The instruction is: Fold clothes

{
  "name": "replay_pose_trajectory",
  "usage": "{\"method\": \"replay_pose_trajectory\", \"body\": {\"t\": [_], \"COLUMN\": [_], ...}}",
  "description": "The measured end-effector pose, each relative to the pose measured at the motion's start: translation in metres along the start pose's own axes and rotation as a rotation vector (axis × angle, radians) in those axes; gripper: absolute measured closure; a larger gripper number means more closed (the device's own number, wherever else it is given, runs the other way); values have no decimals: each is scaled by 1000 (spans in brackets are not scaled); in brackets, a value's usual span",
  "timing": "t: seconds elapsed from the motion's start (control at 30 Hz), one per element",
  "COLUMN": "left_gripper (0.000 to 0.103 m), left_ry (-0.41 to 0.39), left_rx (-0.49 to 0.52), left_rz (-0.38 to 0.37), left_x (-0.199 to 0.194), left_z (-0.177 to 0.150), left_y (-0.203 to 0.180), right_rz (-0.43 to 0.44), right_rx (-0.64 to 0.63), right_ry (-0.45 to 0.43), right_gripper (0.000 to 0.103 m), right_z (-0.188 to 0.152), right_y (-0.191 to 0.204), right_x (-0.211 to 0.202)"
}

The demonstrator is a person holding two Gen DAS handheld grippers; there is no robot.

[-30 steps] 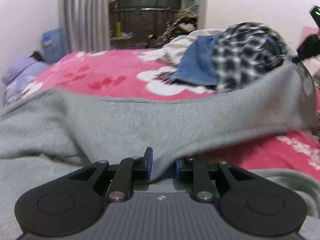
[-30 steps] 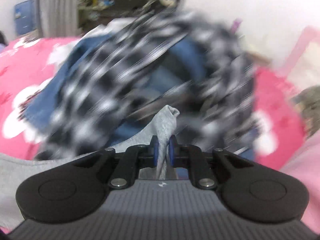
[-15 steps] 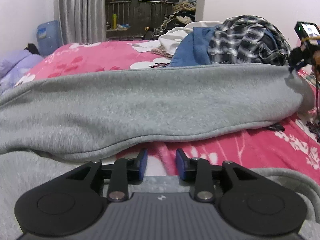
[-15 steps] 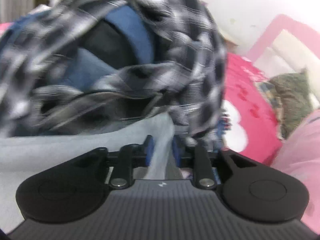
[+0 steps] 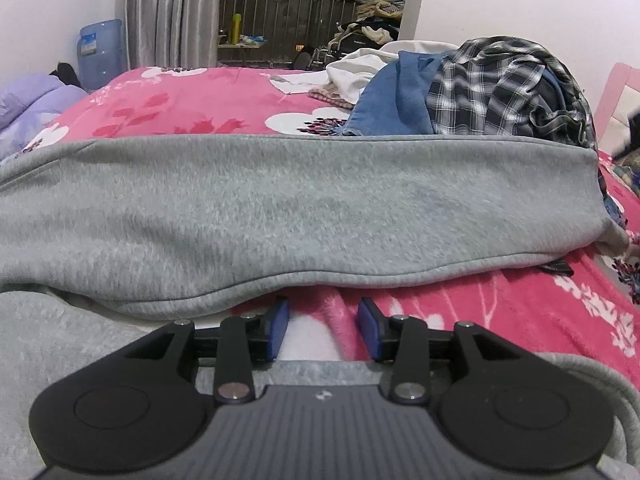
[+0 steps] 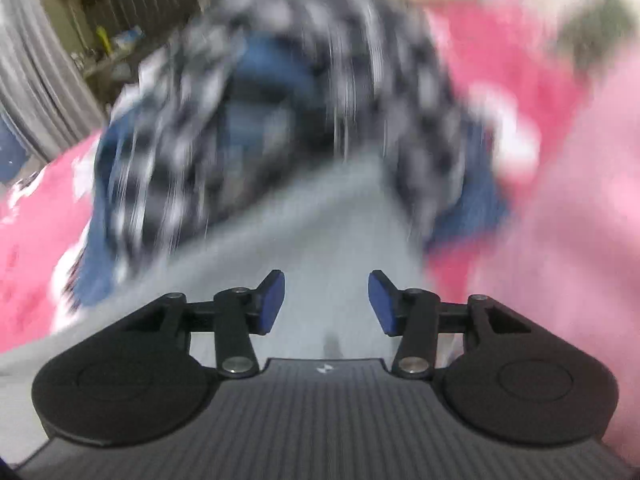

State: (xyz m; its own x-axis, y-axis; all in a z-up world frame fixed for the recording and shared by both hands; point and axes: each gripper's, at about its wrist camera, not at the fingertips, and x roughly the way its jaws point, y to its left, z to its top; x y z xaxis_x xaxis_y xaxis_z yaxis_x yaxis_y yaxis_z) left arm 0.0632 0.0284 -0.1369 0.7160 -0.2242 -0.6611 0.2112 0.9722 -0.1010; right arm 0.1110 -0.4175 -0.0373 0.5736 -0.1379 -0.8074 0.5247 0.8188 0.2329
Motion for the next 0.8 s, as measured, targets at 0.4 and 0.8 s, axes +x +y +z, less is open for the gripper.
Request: {"method": "replay_pose_trajectory", "body": {"t": [0.4,0.8], "left_gripper": [63,52], "left_ry": [-62,-22], "left_rx": [115,565], "left_rz": [53,-151], "left_x": [-13,21], "left_z": [4,13], "left_y": [-21,-148], "right_rz": [132,307], "right_rx": [322,54], "right_ry": [231,-124], "right_gripper": [57,48], "right_z": [-89,-39], "right_y": [-21,-7], "right_x": [48,-23]}}
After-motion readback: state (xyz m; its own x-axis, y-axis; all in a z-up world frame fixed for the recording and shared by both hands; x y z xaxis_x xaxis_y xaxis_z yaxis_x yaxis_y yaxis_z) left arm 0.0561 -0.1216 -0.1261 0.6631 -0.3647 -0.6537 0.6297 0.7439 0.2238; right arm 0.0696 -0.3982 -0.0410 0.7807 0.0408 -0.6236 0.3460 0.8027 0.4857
